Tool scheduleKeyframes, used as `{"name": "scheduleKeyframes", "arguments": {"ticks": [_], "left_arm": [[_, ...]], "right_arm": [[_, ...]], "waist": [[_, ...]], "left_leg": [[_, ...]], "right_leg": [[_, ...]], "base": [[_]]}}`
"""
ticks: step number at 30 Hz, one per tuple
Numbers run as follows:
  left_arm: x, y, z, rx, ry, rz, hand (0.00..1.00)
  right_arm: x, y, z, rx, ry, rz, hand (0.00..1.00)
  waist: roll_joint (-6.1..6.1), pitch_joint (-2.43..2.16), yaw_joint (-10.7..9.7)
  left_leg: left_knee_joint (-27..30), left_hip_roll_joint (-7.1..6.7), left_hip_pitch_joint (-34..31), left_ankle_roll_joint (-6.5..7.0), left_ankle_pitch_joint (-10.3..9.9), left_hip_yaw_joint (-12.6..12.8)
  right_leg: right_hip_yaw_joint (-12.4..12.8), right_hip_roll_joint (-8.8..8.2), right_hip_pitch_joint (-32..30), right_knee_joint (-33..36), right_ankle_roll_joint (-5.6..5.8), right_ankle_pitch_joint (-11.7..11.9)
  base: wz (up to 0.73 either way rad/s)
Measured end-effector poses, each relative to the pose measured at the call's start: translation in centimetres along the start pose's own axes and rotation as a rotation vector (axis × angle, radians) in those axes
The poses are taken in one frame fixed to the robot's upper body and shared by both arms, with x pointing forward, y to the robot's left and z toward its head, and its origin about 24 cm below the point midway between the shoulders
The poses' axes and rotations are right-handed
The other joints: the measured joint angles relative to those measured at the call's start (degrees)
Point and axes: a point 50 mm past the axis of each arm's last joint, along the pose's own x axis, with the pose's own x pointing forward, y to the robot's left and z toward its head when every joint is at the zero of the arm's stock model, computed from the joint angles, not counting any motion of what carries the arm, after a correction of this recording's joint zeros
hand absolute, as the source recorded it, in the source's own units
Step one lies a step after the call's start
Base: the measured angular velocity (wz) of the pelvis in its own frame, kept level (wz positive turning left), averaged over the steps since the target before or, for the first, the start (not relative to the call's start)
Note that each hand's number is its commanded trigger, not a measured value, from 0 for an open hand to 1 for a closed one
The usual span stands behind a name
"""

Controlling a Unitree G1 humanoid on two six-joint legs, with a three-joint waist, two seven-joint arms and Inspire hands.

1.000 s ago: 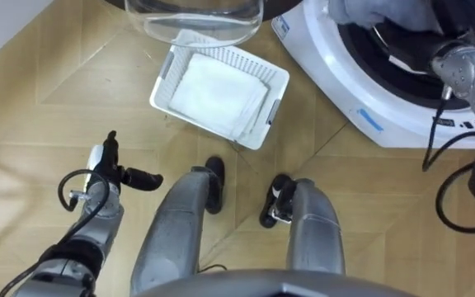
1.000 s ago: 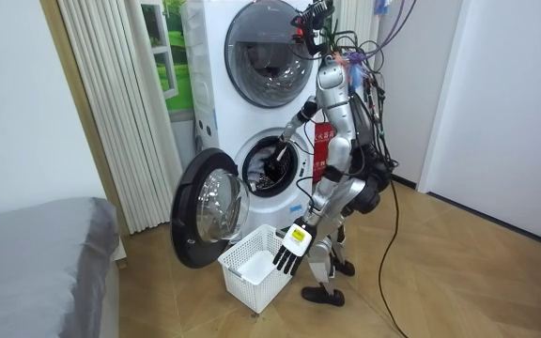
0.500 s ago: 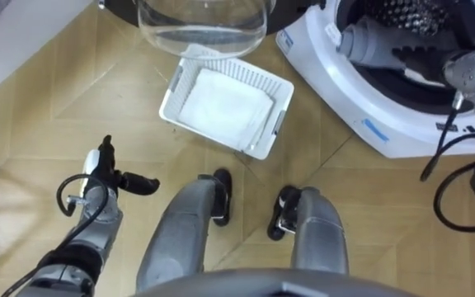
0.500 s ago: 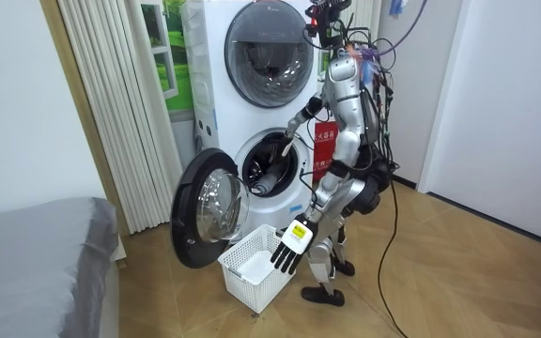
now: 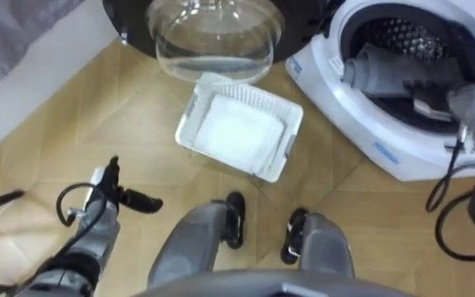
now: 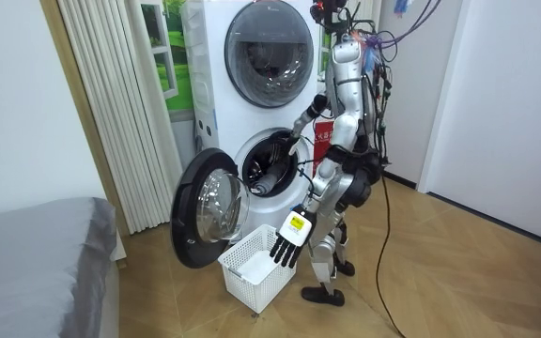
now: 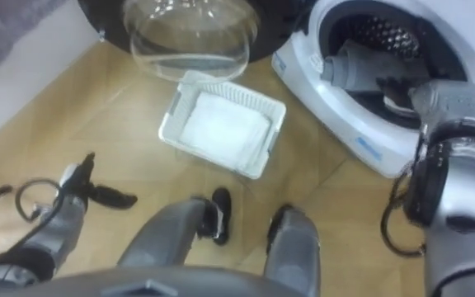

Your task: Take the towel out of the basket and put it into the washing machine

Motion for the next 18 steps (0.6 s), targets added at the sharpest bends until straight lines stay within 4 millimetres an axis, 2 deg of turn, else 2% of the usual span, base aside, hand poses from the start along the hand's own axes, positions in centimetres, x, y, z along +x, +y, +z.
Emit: {"name": "scheduleKeyframes", "arguments": {"ticks": [1, 2, 4, 5, 6, 7, 8, 9, 10, 12, 14, 18], "left_arm": [[-0.1, 0.0, -0.4, -0.004, 0.012, -0.002, 0.0], [-0.3, 0.0, -1.4, -0.01, 0.039, -0.005, 0.0], [-0.9, -0.2, -3.6, -0.02, 0.108, -0.026, 0.0], [-1.2, -0.3, -4.3, -0.026, 0.125, -0.028, 0.0], [-1.4, -0.2, -5.1, -0.048, 0.146, -0.02, 0.0], [-1.8, 0.1, -5.9, -0.072, 0.165, -0.004, 0.0], [-2.0, 0.2, -6.5, -0.083, 0.182, 0.003, 0.0], [-2.3, 0.3, -7.5, -0.092, 0.217, 0.008, 0.0], [-2.4, 0.2, -7.9, -0.091, 0.231, 0.006, 0.0], [-2.7, -0.1, -8.5, -0.102, 0.259, -0.005, 0.0], [-2.6, -0.2, -8.4, -0.113, 0.253, -0.013, 0.0], [-3.0, -0.3, -9.0, -0.13, 0.255, -0.017, 0.0]], "right_arm": [[0.1, -1.2, 0.3, -0.001, -0.019, -0.011, 0.0], [0.2, -4.0, 1.0, -0.009, -0.063, -0.047, 0.0], [-0.1, -9.2, 1.5, -0.118, -0.092, -0.131, 0.0], [-0.3, -10.5, 1.7, -0.165, -0.104, -0.16, 0.0], [-0.9, -13.4, 2.2, -0.287, -0.12, -0.221, 0.0], [-1.6, -16.1, 2.4, -0.438, -0.116, -0.275, 0.0], [-2.0, -17.4, 2.4, -0.521, -0.108, -0.3, 0.0], [-2.7, -19.4, 2.3, -0.706, -0.073, -0.341, 0.0], [-3.0, -20.4, 2.2, -0.802, -0.048, -0.359, 0.0], [-4.2, -23.5, 1.0, -1.099, 0.068, -0.417, 0.0], [-4.6, -24.6, -0.1, -1.207, 0.137, -0.421, 0.0], [-4.9, -25.2, -1.7, -1.416, 0.246, -0.357, 0.0]], "waist": [[0.04, -0.05, 0.0], [-0.02, -0.19, -0.2], [0.14, -0.87, -0.61], [0.23, -0.94, -0.78], [0.17, -1.0, -1.36], [-0.05, -1.28, -1.85], [-0.2, -1.46, -1.91], [-0.34, -1.47, -2.33], [-0.39, -1.5, -2.5], [-0.68, -1.5, -2.88], [-0.81, -1.44, -3.16], [-0.71, -1.42, -3.46]], "left_leg": [[-0.72, 0.16, 0.97, -0.15, 0.09, -0.24], [-2.45, 0.3, 2.95, -0.42, 0.27, -0.43], [-6.39, 0.36, 6.66, -1.13, 1.04, -0.64], [-7.09, 0.42, 7.4, -1.27, 1.13, -0.68], [-8.48, 0.53, 9.11, -1.56, 1.28, -0.65], [-9.77, 0.72, 10.62, -1.96, 1.36, -0.53], [-10.41, 0.79, 11.37, -2.24, 1.43, -0.47], [-11.27, 1.08, 12.82, -2.69, 1.33, -0.36], [-11.73, 1.28, 13.52, -2.89, 1.25, -0.21], [-12.39, 2.1, 15.65, -3.85, 0.73, -0.04], [-12.61, 2.38, 16.88, -4.39, 0.41, -0.08], [-13.45, 3.04, 20.44, -5.25, -0.25, 0.01]], "right_leg": [[-0.09, 0.46, 1.32, -1.29, -0.06, 0.36], [-0.07, 1.07, 3.5, -3.82, -0.19, 0.98], [0.18, 2.13, 7.52, -8.19, -0.09, 2.34], [0.16, 2.35, 8.54, -9.11, -0.14, 2.52], [-0.07, 2.58, 10.07, -10.38, -0.17, 2.55], [-0.15, 2.9, 11.33, -11.63, -0.26, 2.6], [-0.1, 3.08, 11.97, -12.16, -0.4, 2.68], [0.05, 3.55, 13.21, -13.02, -0.55, 2.71], [0.08, 3.77, 13.71, -13.27, -0.55, 2.71], [-0.03, 4.86, 16.41, -15.42, -1.02, 3.0], [-0.05, 5.56, 17.89, -16.45, -1.29, 3.13], [-0.05, 6.3, 21.48, -17.94, -1.86, 2.86]], "base": [[0.0], [-0.05], [-0.13], [-0.08], [0.0], [-0.07], [-0.15], [-0.18], [-0.19], [-0.12], [-0.05], [-0.04]]}}
